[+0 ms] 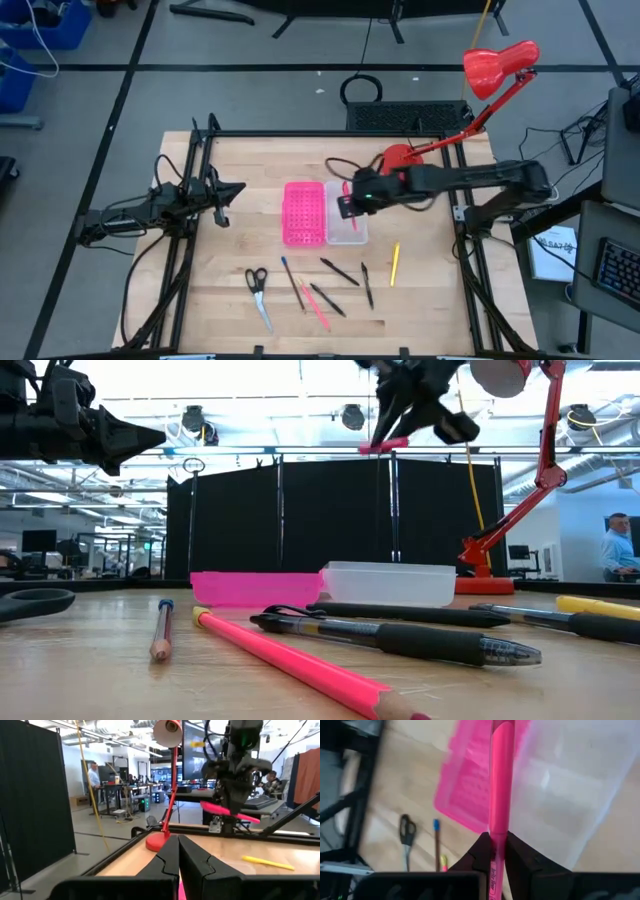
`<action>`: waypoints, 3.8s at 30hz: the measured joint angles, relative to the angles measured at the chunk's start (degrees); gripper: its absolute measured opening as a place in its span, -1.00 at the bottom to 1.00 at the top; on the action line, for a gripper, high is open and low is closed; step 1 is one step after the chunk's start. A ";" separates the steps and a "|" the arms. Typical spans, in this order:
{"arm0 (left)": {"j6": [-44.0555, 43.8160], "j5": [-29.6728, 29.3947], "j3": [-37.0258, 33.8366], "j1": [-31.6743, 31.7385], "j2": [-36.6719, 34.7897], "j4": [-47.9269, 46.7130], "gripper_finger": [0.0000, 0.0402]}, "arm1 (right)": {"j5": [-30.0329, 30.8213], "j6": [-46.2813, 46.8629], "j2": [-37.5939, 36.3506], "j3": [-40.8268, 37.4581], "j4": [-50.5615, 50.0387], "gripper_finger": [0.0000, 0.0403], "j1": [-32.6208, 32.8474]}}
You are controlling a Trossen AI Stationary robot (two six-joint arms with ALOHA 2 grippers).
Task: Pick & place school supplies into a supply box
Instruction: Put the pink pen into the supply box, then put the yellow pen into the supply box
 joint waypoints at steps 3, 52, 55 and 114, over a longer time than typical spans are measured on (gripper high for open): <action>-0.05 0.00 0.00 0.00 0.01 -0.24 -0.96 | -2.68 2.04 4.52 1.66 -1.17 -0.87 -0.72; 0.05 -0.33 0.00 0.00 0.00 -2.25 -0.96 | -1.55 -15.21 18.85 -2.95 11.02 -0.37 -8.68; 0.05 -0.31 0.00 0.00 0.01 -2.26 -0.96 | -1.52 -15.99 17.32 -2.95 10.68 -0.36 -8.68; -6.07 3.63 0.00 -0.02 0.01 -2.80 -0.96 | 10.62 51.71 13.83 -2.93 -18.10 -0.70 38.30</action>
